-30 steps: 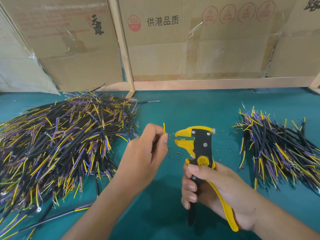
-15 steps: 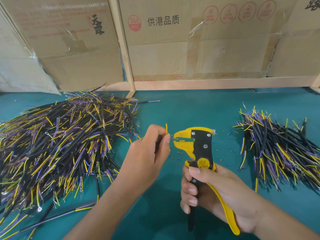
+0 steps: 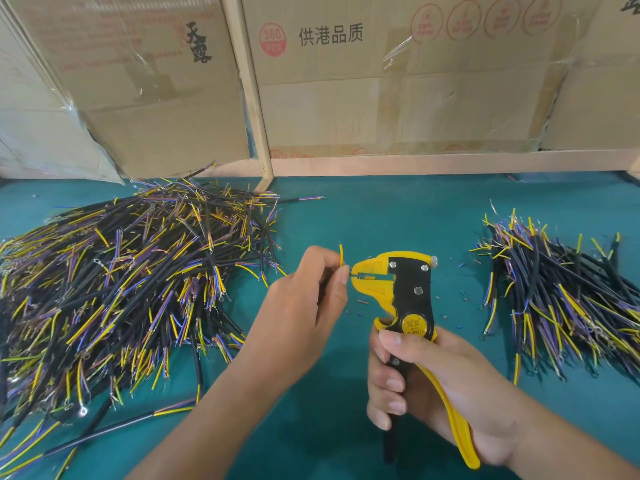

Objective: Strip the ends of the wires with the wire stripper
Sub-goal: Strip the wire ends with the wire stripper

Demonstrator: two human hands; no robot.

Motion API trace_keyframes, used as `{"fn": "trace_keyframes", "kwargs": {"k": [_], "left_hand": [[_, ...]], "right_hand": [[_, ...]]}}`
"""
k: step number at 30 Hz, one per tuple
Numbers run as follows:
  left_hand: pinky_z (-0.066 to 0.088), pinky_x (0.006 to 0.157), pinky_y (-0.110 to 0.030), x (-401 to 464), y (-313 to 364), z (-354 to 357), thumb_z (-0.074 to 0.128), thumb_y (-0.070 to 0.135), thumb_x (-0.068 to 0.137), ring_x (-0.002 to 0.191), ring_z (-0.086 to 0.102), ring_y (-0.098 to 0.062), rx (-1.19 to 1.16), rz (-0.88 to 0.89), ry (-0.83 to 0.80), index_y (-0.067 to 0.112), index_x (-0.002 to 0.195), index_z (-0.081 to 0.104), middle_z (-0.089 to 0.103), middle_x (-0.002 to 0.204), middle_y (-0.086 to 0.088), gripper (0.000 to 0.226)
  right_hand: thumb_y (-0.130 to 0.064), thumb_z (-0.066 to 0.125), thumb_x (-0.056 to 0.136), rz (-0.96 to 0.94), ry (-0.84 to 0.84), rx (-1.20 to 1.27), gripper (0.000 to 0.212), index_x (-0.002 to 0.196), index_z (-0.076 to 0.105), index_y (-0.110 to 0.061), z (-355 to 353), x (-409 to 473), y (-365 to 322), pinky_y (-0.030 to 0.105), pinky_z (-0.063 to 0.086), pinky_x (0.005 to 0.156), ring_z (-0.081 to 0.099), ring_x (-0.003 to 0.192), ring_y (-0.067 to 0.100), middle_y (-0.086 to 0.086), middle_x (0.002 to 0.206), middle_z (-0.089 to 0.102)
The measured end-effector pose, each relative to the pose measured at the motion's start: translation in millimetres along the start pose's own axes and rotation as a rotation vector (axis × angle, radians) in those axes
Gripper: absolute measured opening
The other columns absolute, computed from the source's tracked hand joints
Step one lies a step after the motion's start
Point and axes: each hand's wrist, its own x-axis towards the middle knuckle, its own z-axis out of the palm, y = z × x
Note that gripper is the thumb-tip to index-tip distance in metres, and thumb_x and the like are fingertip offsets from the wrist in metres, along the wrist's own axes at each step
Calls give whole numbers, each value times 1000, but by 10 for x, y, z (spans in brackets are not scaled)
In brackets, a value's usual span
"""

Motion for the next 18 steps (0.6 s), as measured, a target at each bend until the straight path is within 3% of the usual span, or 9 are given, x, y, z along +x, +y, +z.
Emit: {"fn": "trace_keyframes", "kwargs": {"k": [11,18], "left_hand": [[17,50,-27,-21,79,-41,37,42,102,49,30,-14,117,8,-40,28,95,38,30,54,10,15],[23,48,-15,-11,77,-69,35,39,99,50,33,-7,102,34,-11,28,94,37,31,54,16,12]], "right_hand": [[-37,78,78,-12,118,-61,37,68,53,-12,18,-25,-33,28,36,46,29,40,18,4,54,31],[-47,78,75,-32,202,-155,46,60,46,-17,43,-41,-57,22,33,43,24,36,15,0,50,28]]}}
